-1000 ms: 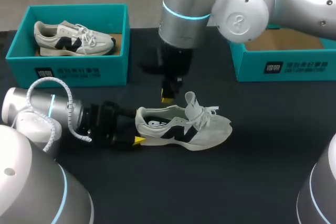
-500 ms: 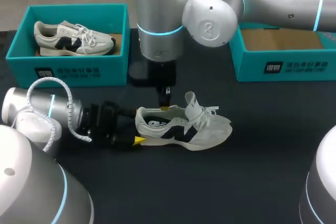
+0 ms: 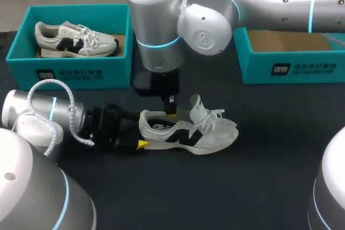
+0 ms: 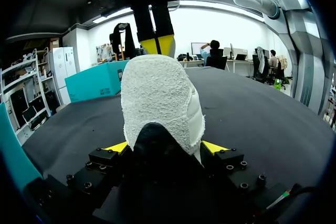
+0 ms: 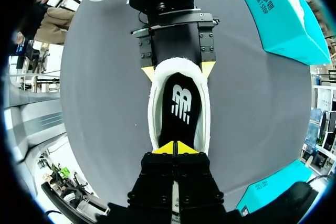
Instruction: Take the shoe out of the shoebox, open the shoe tongue, remove and reinsert the insole, then place the shoe into the shoebox
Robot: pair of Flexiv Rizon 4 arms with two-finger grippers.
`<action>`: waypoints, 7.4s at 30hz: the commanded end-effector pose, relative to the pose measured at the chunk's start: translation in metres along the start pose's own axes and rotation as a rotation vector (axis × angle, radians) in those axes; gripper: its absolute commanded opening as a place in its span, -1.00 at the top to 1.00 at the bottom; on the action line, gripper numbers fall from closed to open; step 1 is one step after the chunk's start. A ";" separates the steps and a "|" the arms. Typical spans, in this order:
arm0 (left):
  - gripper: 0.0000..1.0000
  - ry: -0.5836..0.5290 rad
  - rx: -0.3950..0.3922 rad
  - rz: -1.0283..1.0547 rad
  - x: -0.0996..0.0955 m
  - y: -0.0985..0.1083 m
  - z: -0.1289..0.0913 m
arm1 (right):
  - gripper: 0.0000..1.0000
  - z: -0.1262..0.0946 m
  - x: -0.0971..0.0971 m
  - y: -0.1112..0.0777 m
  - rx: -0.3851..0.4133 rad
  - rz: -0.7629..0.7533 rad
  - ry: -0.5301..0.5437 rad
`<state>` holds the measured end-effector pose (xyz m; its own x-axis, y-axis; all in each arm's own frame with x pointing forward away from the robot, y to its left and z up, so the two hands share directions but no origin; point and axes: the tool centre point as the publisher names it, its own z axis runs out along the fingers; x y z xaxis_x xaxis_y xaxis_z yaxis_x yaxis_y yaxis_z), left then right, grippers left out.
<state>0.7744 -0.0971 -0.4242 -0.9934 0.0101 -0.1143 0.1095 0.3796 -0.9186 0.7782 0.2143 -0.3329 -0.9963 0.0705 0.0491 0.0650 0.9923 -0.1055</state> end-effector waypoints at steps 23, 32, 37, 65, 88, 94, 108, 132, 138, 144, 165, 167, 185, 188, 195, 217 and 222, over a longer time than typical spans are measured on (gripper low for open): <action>1.00 0.000 -0.003 0.001 0.000 0.001 0.001 | 1.00 0.050 -0.025 -0.010 0.041 0.066 0.055; 1.00 0.000 -0.003 0.001 0.000 0.001 0.001 | 1.00 0.054 -0.024 -0.012 0.025 0.069 0.078; 1.00 0.000 -0.003 0.001 0.000 0.001 0.001 | 0.40 0.056 -0.024 -0.011 0.017 0.071 0.091; 1.00 0.000 -0.003 0.001 0.000 0.001 0.001 | 0.19 0.110 0.007 0.022 -0.030 0.048 0.204; 1.00 0.000 -0.003 0.001 0.000 0.001 0.001 | 1.00 0.067 0.015 0.010 0.028 0.038 0.192; 1.00 0.000 -0.003 0.001 0.000 0.001 0.001 | 1.00 0.049 0.020 0.004 0.036 0.051 0.170; 1.00 0.000 -0.003 0.001 0.000 0.001 0.001 | 1.00 0.018 0.017 -0.021 0.070 0.109 0.101; 1.00 0.000 -0.003 0.001 0.000 0.001 0.001 | 1.00 -0.010 -0.034 0.005 -0.059 0.014 0.042; 1.00 0.000 -0.003 0.001 0.000 0.001 0.001 | 1.00 -0.027 -0.050 0.021 -0.061 -0.033 0.023; 1.00 0.000 -0.003 0.001 0.000 0.001 0.001 | 1.00 -0.032 -0.056 0.030 -0.105 -0.067 0.017; 1.00 0.000 -0.003 0.001 0.000 0.001 0.001 | -1.00 -0.021 -0.038 0.021 -0.255 -0.079 0.191; 1.00 0.000 -0.003 0.001 0.000 0.001 0.001 | -1.00 -0.019 -0.037 0.015 -0.292 -0.073 0.224; 1.00 0.000 -0.003 0.001 0.000 0.001 0.001 | -1.00 -0.016 -0.044 0.014 -0.379 -0.064 0.353; 1.00 0.000 -0.003 0.001 0.000 0.001 0.001 | -1.00 -0.014 -0.043 0.023 -0.369 -0.072 0.373; 1.00 0.000 -0.003 0.001 0.000 0.001 0.001 | -1.00 -0.009 -0.033 0.039 -0.378 -0.092 0.402; 1.00 0.000 -0.003 0.001 0.000 0.001 0.001 | 1.00 -0.016 -0.017 0.039 -0.401 -0.096 0.356; 1.00 0.000 -0.003 0.001 0.000 0.001 0.001 | 1.00 -0.019 -0.017 0.042 -0.393 -0.104 0.355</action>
<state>0.7740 -0.0963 -0.4240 -0.9934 0.0100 -0.1144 0.1096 0.3796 -0.9186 0.7987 0.2541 -0.3218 -0.9217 -0.0672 0.3820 0.0559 0.9516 0.3023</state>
